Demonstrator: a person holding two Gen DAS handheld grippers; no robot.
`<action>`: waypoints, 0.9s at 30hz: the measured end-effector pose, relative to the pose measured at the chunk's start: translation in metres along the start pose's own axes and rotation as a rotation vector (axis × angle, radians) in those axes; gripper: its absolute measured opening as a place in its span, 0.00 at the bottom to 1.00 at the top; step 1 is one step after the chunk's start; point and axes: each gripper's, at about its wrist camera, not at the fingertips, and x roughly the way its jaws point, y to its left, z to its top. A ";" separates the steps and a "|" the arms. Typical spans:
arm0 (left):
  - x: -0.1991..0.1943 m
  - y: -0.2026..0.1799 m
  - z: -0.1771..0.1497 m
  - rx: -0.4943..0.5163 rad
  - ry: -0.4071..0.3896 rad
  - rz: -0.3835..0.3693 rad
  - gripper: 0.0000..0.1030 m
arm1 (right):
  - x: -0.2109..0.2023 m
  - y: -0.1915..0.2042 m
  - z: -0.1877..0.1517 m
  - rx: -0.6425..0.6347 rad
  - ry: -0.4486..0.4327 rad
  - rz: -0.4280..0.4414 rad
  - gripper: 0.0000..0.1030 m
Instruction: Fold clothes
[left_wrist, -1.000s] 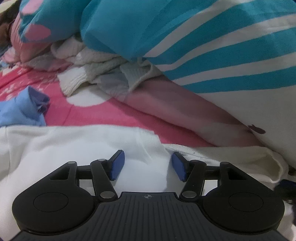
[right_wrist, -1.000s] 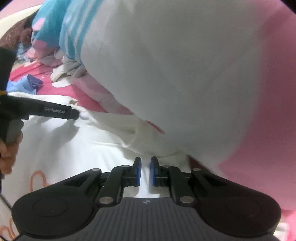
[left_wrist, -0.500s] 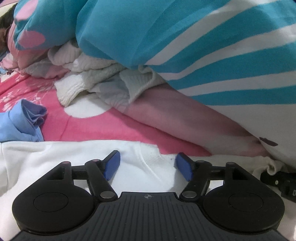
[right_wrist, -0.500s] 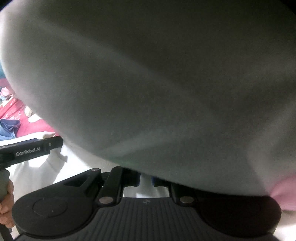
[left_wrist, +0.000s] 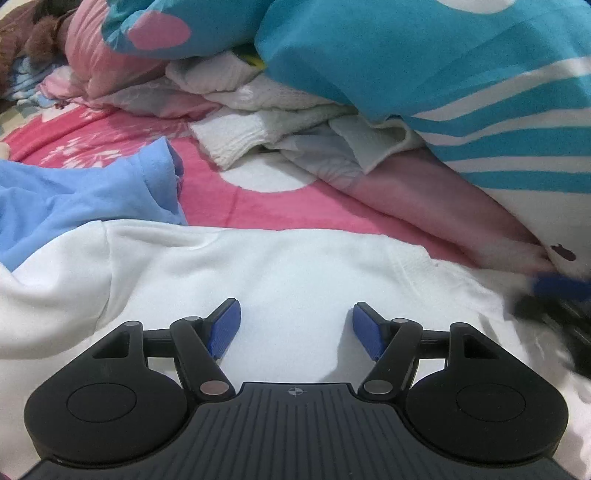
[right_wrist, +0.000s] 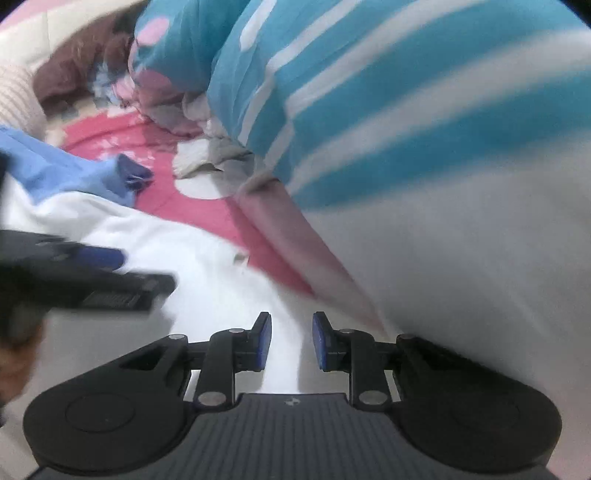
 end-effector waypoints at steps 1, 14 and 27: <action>-0.001 0.000 -0.001 0.004 -0.001 -0.003 0.66 | 0.006 0.000 0.002 -0.008 0.010 -0.001 0.24; -0.004 0.006 -0.009 0.018 -0.012 -0.039 0.66 | 0.043 0.003 0.007 -0.184 0.071 0.058 0.26; -0.004 0.004 -0.011 0.028 -0.019 -0.029 0.66 | 0.041 0.036 -0.012 -0.299 -0.035 -0.154 0.10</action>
